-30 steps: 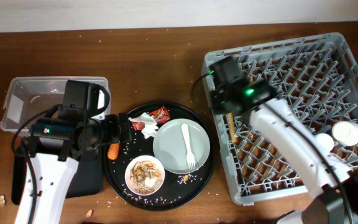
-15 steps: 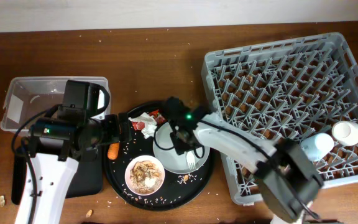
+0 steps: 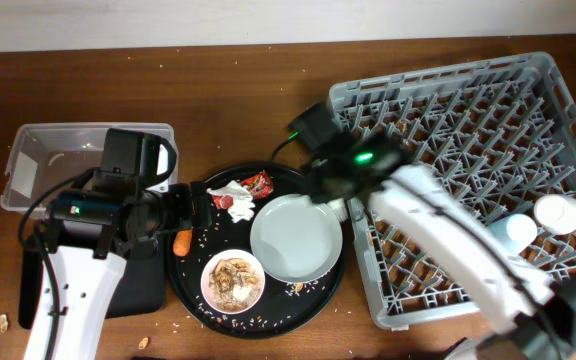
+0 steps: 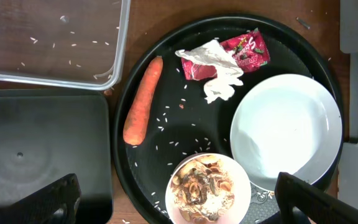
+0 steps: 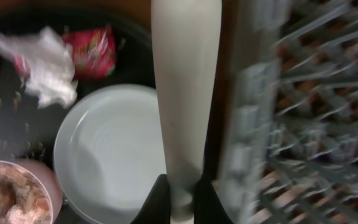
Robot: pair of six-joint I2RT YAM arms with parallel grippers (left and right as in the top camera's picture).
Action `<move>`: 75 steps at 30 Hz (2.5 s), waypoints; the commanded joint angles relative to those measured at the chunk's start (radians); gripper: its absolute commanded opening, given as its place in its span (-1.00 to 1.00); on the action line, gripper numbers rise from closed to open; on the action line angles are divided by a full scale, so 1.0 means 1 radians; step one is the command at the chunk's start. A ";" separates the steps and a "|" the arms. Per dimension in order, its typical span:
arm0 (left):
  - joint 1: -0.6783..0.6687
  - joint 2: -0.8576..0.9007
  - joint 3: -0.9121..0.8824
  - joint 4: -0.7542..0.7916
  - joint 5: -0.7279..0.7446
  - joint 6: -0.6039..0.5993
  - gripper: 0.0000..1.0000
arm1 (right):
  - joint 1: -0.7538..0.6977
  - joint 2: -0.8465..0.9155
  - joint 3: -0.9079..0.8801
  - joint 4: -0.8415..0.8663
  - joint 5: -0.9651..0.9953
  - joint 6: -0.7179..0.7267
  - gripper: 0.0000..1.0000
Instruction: Sort waste into correct bins and load items into the dishwasher rack
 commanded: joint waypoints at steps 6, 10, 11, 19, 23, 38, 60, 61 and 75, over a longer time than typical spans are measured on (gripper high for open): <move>0.003 -0.014 0.000 0.001 -0.014 -0.010 0.99 | -0.211 0.112 -0.103 0.024 0.029 -0.164 -0.40; 0.003 -0.014 0.000 0.002 -0.014 -0.010 0.99 | -0.105 -0.054 -0.024 -0.022 -0.113 -0.155 -0.04; 0.003 -0.014 0.000 0.001 -0.014 -0.010 0.99 | -0.053 -0.051 -0.027 -0.048 -0.155 -0.122 -0.06; 0.003 -0.014 0.000 0.002 -0.014 -0.010 0.99 | 0.229 0.080 -0.349 0.106 -0.179 -0.178 -0.09; 0.003 -0.014 0.000 0.002 -0.014 -0.010 0.99 | 0.316 0.080 -0.441 0.214 -0.163 -0.209 -0.06; 0.003 -0.014 0.000 0.002 -0.014 -0.010 0.99 | 0.150 0.046 -0.529 0.257 -0.328 0.749 0.14; 0.003 -0.014 0.000 0.001 -0.014 -0.010 0.99 | 0.044 0.007 -0.470 0.336 -0.116 0.626 -0.92; 0.003 -0.014 0.000 0.001 -0.014 -0.010 0.99 | 0.041 -0.004 -0.424 0.311 -0.103 0.595 -0.92; 0.003 -0.014 0.000 0.002 -0.014 -0.010 0.99 | -0.341 -0.025 0.084 -0.054 0.823 -0.187 -0.92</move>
